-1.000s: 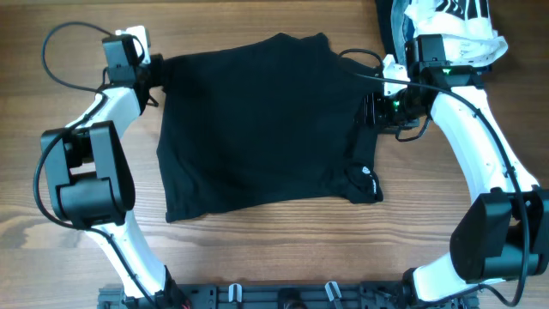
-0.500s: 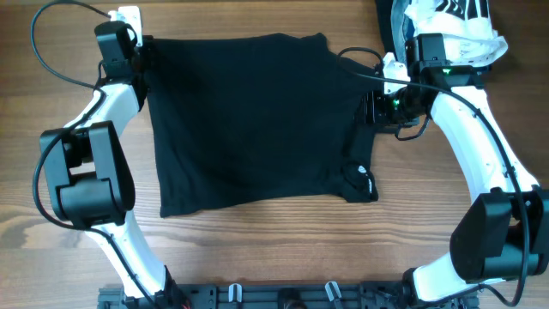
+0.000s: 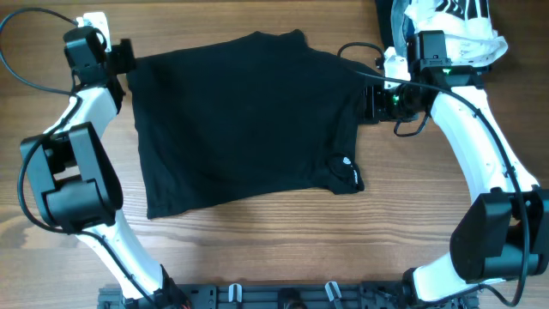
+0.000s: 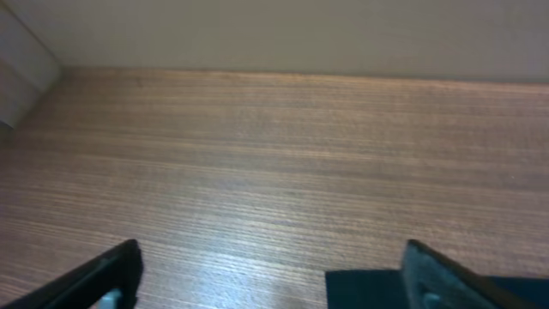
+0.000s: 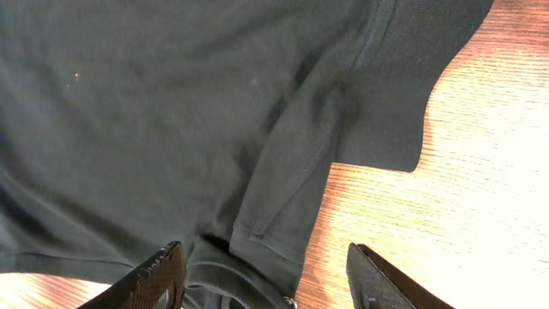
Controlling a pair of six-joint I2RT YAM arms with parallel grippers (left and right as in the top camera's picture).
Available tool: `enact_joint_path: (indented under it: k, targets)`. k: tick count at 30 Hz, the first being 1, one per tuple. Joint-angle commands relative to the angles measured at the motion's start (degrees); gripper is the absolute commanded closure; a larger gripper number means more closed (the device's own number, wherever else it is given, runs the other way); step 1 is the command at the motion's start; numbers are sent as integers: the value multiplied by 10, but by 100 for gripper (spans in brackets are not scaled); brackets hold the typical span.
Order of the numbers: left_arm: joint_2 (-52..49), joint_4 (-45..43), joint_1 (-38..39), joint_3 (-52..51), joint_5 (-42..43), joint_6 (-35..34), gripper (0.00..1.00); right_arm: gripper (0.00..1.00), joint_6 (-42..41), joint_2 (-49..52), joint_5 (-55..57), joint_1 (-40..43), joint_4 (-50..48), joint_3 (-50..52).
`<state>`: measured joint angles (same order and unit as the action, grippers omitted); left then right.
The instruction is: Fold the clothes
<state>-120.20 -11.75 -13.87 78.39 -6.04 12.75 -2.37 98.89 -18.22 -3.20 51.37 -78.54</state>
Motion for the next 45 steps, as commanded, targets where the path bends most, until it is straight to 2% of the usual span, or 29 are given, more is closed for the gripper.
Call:
enact_joint_path:
  k: [1,4,7,12,14,16,20,24,29,34,36,39,42,45]
  targets:
    - [26,39,27,12,-5,-16,0,39,-8,-5,-14,0,4,1]
    - [63,108,44,12,-5,-71,0,40,-8,-9,-14,0,18,1]
    - [120,203,59,12,-4,-158,0,39,-12,-29,-14,0,28,1]
    - [240,426,71,12,42,-309,0,31,-44,-84,-11,0,40,1]
    - [278,514,74,12,59,-330,0,21,-53,-98,-9,0,51,1]
    - [309,595,76,12,66,-334,0,3,-53,-102,-10,0,64,1]
    - [354,748,76,12,64,-377,0,0,-61,-101,-10,1,79,3]
    - [363,845,76,4,46,-419,0,0,-71,-101,-10,1,76,3]
    - [363,883,76,-47,45,-466,0,0,-68,-100,-5,1,74,3]
    - [363,872,76,-120,49,-519,0,1,-68,-100,6,1,74,3]
    - [363,847,76,-163,54,-550,2,0,-68,-100,6,1,73,3]
    - [363,801,76,-212,69,-593,10,1,-68,-100,6,0,71,3]
    - [363,771,76,-246,77,-647,13,1,-68,-100,6,0,71,3]
    - [363,739,76,-266,77,-662,14,1,-68,-100,6,0,71,3]
